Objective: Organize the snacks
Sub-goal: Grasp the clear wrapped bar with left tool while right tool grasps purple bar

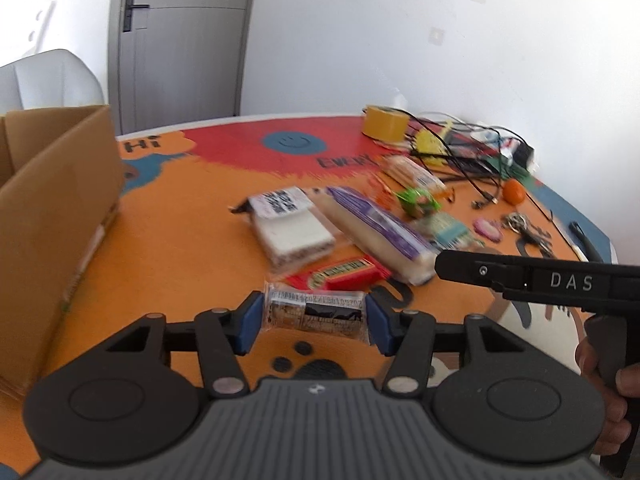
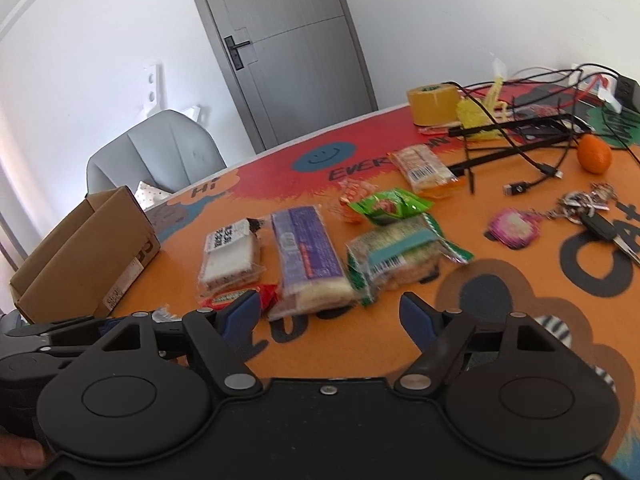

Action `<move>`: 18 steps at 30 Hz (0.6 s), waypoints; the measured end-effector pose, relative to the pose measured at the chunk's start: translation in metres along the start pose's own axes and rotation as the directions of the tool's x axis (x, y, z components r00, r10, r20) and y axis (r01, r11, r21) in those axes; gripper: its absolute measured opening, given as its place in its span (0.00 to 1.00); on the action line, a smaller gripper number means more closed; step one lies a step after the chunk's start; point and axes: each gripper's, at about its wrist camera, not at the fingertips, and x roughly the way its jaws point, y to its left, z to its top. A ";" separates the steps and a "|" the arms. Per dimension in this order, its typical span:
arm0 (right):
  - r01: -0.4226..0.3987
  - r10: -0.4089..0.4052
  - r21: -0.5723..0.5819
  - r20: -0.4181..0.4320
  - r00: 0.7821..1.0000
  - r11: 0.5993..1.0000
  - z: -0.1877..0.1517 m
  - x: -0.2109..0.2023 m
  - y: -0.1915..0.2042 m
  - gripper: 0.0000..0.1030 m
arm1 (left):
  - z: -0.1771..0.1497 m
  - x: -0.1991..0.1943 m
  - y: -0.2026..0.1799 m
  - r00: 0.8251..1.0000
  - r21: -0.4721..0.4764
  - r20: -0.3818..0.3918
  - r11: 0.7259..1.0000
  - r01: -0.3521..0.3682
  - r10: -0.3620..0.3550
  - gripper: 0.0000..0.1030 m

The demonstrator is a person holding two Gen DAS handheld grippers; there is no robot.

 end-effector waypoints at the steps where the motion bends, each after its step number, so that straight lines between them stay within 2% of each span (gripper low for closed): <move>1: -0.004 0.004 -0.003 0.001 1.000 1.000 0.001 0.002 0.001 0.71 | 0.001 -0.001 0.003 1.000 -0.004 0.004 1.000 -0.005 0.005 0.53; 7: -0.011 0.011 -0.031 -0.002 1.000 0.999 0.008 0.015 0.011 0.67 | 0.006 -0.005 0.019 0.999 -0.037 0.019 0.999 -0.028 0.029 0.53; 13: -0.024 0.024 -0.041 0.001 1.000 0.999 0.016 0.029 0.015 0.56 | 0.007 -0.009 0.033 0.999 -0.067 0.026 0.997 -0.044 0.046 0.53; 18: -0.025 0.025 -0.022 -0.006 1.000 0.999 0.018 0.043 0.016 0.56 | 0.006 -0.010 0.039 0.999 -0.075 0.026 0.996 -0.042 0.045 0.53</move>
